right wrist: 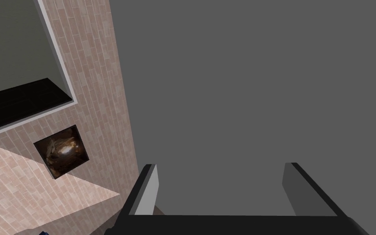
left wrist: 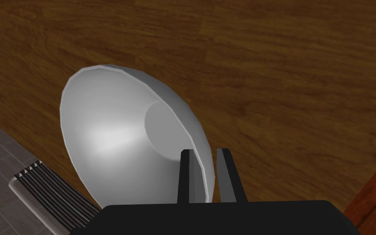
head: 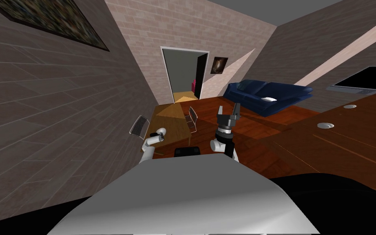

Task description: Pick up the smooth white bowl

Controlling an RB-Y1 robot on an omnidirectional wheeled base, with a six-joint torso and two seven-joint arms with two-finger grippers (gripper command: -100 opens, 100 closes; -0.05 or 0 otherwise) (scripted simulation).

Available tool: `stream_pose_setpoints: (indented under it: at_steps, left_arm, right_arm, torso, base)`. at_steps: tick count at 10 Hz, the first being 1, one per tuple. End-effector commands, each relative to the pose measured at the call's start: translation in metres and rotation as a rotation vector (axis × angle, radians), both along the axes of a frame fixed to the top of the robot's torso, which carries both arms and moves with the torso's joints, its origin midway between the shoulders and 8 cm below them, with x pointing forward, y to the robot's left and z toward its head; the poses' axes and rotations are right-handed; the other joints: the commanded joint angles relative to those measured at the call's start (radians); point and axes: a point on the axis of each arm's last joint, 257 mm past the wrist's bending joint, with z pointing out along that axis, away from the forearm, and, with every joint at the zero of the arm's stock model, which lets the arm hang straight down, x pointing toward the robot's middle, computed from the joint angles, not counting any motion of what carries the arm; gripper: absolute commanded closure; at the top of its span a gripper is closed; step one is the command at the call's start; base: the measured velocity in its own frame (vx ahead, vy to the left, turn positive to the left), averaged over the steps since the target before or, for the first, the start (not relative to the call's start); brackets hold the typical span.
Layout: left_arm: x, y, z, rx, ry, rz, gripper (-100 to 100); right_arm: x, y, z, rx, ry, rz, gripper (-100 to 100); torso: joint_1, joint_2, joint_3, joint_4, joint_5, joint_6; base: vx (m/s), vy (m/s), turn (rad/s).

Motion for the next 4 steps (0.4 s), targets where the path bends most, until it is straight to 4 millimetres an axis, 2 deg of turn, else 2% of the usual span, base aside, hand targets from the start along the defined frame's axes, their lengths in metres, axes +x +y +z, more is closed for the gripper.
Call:
stream_pose_setpoints:
  at_steps: [1,3,4]
  left_arm:
    - [0.001,0.0019,0.0075,0.001,0.003,0.0,100]
    - [0.0009,0.0021,0.0088,0.0,0.0,0.001,100]
    - [0.0005,0.0022,0.0091,0.0,0.002,0.002,0]
  right_arm:
    - [0.0,0.0,0.0,0.0,0.0,0.0,0]
    - [0.0,0.0,0.0,0.0,0.0,0.0,0]
    - [0.0,0.0,0.0,0.0,0.0,0.0,0]
  torso:
    - [0.0,0.0,0.0,0.0,0.0,0.0]
    - [-0.001,0.003,0.002,0.0,-0.001,0.0]
    - [-0.001,0.001,0.001,0.0,0.0,0.0]
  base:
    - [-0.061,-0.022,-0.02]
    - [-0.042,-0.01,-0.001]
    - [-0.005,-0.001,0.001]
